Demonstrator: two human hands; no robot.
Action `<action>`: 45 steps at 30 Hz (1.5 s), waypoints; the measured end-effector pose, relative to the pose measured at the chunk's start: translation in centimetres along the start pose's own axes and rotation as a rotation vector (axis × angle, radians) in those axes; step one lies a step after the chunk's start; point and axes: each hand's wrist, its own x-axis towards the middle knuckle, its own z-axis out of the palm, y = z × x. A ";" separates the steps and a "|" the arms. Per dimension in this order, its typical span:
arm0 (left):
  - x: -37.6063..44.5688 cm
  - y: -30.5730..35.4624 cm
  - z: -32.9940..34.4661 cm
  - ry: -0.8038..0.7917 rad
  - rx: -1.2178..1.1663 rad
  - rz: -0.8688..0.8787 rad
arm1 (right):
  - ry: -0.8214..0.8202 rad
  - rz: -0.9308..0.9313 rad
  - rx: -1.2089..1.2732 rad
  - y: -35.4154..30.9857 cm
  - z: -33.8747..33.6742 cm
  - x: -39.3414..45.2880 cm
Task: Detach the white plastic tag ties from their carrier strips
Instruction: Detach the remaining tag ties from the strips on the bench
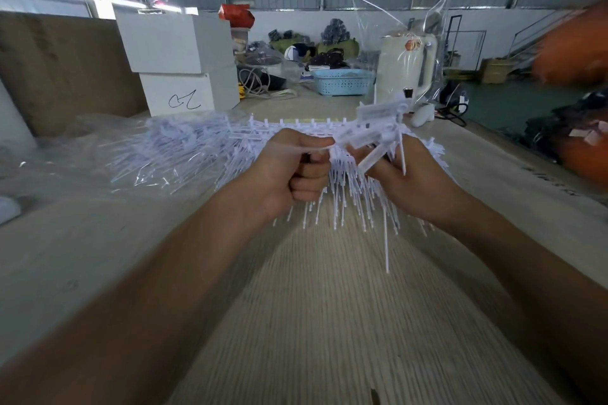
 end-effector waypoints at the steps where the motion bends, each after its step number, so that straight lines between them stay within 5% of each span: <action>1: -0.1 0.1 0.0 -0.006 0.015 -0.007 | 0.010 0.010 -0.006 0.0 0.0 0.0; 7: 0.0 0.4 0.1 0.054 0.188 0.063 | 0.144 0.212 0.208 0.0 1.2 0.1; 15: -0.1 0.4 0.6 0.232 0.761 0.461 | 0.359 0.473 0.440 -0.7 2.7 0.5; 21: -0.7 -0.2 1.2 0.012 0.898 0.552 | 0.676 0.679 0.620 1.6 -2.5 0.9; 30: 0.4 -0.5 -0.1 0.321 0.779 0.624 | 0.087 0.390 0.346 -0.6 2.4 0.1; 36: 0.5 -0.4 0.1 0.301 0.633 0.636 | 0.147 0.320 0.205 0.2 2.7 -0.1; 40: 0.2 -0.5 0.5 0.224 0.551 0.609 | 0.232 0.308 0.432 -0.4 2.4 -0.2; 45: 0.2 -0.4 1.1 0.198 0.379 0.643 | 0.208 0.263 0.368 -0.8 2.7 -0.4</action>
